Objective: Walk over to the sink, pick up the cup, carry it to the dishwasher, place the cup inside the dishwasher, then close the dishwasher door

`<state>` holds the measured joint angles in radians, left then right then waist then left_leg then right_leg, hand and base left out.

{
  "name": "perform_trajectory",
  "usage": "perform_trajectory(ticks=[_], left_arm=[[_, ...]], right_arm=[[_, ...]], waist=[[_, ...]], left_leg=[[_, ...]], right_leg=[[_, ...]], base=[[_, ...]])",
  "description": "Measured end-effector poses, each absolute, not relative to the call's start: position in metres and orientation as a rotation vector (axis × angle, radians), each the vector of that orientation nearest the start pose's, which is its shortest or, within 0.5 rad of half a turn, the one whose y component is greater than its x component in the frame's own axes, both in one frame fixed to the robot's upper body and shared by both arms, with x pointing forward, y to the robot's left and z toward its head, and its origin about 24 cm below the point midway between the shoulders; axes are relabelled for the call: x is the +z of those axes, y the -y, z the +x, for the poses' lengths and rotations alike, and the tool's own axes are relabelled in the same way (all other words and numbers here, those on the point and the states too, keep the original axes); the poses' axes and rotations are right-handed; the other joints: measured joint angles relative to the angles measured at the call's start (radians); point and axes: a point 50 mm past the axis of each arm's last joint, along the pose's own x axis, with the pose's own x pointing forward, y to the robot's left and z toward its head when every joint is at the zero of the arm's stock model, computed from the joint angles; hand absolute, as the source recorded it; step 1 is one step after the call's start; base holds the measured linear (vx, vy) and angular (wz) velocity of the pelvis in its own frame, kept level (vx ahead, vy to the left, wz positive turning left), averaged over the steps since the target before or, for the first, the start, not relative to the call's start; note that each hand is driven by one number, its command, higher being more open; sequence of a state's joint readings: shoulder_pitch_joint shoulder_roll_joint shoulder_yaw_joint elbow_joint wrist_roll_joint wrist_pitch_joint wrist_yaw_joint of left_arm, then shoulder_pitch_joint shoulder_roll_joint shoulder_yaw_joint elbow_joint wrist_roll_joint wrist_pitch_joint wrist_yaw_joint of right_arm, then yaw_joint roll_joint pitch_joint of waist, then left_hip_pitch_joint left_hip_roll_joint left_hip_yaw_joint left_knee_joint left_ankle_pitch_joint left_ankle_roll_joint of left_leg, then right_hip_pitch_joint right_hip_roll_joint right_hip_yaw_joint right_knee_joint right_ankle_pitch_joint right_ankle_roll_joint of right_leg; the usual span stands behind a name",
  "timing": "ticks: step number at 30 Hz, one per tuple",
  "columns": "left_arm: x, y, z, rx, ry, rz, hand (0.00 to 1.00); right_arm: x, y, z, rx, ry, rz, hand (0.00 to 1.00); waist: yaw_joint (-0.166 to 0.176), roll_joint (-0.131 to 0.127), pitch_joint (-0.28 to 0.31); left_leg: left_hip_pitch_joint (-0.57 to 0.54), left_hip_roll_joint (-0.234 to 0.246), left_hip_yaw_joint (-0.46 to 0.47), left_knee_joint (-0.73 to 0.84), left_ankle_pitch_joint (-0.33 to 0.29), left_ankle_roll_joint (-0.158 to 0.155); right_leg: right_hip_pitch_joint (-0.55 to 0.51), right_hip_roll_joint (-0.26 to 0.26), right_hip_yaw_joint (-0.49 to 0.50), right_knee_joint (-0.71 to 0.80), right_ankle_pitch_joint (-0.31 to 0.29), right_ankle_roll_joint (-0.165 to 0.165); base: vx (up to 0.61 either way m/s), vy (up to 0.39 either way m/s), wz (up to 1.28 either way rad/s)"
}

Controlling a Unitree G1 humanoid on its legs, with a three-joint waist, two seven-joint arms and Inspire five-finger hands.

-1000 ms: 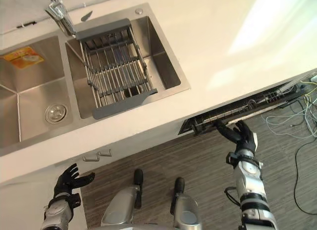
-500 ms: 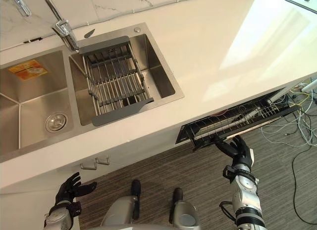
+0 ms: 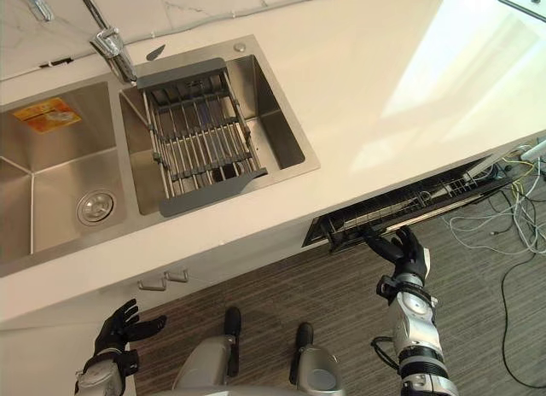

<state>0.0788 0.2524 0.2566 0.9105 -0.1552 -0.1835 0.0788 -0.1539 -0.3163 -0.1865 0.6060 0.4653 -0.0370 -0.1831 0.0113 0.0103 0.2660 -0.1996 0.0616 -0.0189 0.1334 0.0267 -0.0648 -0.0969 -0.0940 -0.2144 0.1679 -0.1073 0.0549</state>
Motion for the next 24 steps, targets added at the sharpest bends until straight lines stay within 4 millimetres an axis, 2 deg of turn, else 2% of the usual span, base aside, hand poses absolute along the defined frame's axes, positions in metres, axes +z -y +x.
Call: perform_trajectory(ticks=[2, 5, 6, 8, 11, 14, 16, 24], left_arm=[[-0.114, -0.287, 0.129, 0.508, -0.736, 0.048, 0.9], [-0.116, -0.283, 0.129, 0.512, -0.741, 0.036, 0.9], [-0.117, -0.281, 0.129, 0.511, -0.742, 0.029, 0.9], [-0.119, -0.274, 0.129, 0.505, -0.747, 0.011, 0.9], [-0.121, -0.269, 0.128, 0.5, -0.752, -0.003, 0.9], [-0.122, -0.265, 0.128, 0.497, -0.753, -0.012, 0.9], [-0.123, -0.264, 0.129, 0.486, -0.755, -0.001, 0.9], [-0.123, -0.264, 0.125, 0.489, -0.755, 0.002, 0.9]], right_arm=[[-0.023, 0.282, 0.254, -0.536, -0.318, 0.271, 0.9], [-0.021, 0.268, 0.263, -0.558, -0.262, 0.501, 0.9], [-0.021, 0.258, 0.267, -0.57, -0.227, 0.646, 0.9], [-0.018, 0.246, 0.272, -0.59, -0.162, 0.827, 0.9], [-0.008, 0.234, 0.278, -0.579, -0.08, 0.961, 0.9], [-0.004, 0.224, 0.281, -0.551, -0.042, 1.021, 0.9], [0.003, 0.211, 0.287, -0.539, -0.003, 1.123, 0.9], [0.011, 0.207, 0.301, -0.558, 0.038, 1.186, 0.9]], waist=[[0.005, 0.001, 0.001], [0.02, 0.006, 0.002], [0.027, 0.007, 0.002], [0.044, 0.009, 0.002], [0.052, 0.009, 0.002], [0.056, 0.01, 0.002], [0.058, 0.011, 0.003], [0.072, 0.029, 0.013]], left_leg=[[-0.003, 0.0, -0.005, -0.002, 0.004, -0.001], [-0.002, 0.003, -0.006, -0.013, 0.011, -0.002], [-0.001, 0.006, -0.006, -0.016, 0.013, -0.003], [-0.002, 0.014, -0.006, -0.017, 0.014, -0.004], [-0.001, 0.02, -0.005, -0.017, 0.014, -0.005], [-0.001, 0.024, -0.005, -0.016, 0.015, -0.006], [0.0, 0.028, -0.006, -0.016, 0.017, -0.01], [0.004, 0.035, 0.001, -0.027, 0.025, -0.012]], right_leg=[[-0.002, -0.001, -0.004, 0.0, 0.0, -0.001], [-0.004, 0.004, -0.004, -0.001, 0.004, -0.005], [-0.004, 0.007, -0.004, -0.003, 0.006, -0.008], [-0.003, 0.011, -0.002, -0.013, 0.013, -0.013], [-0.002, 0.018, 0.0, -0.016, 0.015, -0.017], [-0.001, 0.022, 0.001, -0.017, 0.017, -0.02], [0.0, 0.026, 0.001, -0.017, 0.019, -0.024], [-0.002, 0.034, 0.012, -0.027, 0.037, -0.029]], base=[[-0.03, 0.0, 0.09], [0.0, 0.0, 0.0], [0.0, 0.0, 0.0], [-0.02, -0.014, -0.04], [0.0, -0.006, -0.01], [0.0, -0.006, -0.01], [-0.04, -0.015, -0.01], [-0.04, -0.001, -0.04]])
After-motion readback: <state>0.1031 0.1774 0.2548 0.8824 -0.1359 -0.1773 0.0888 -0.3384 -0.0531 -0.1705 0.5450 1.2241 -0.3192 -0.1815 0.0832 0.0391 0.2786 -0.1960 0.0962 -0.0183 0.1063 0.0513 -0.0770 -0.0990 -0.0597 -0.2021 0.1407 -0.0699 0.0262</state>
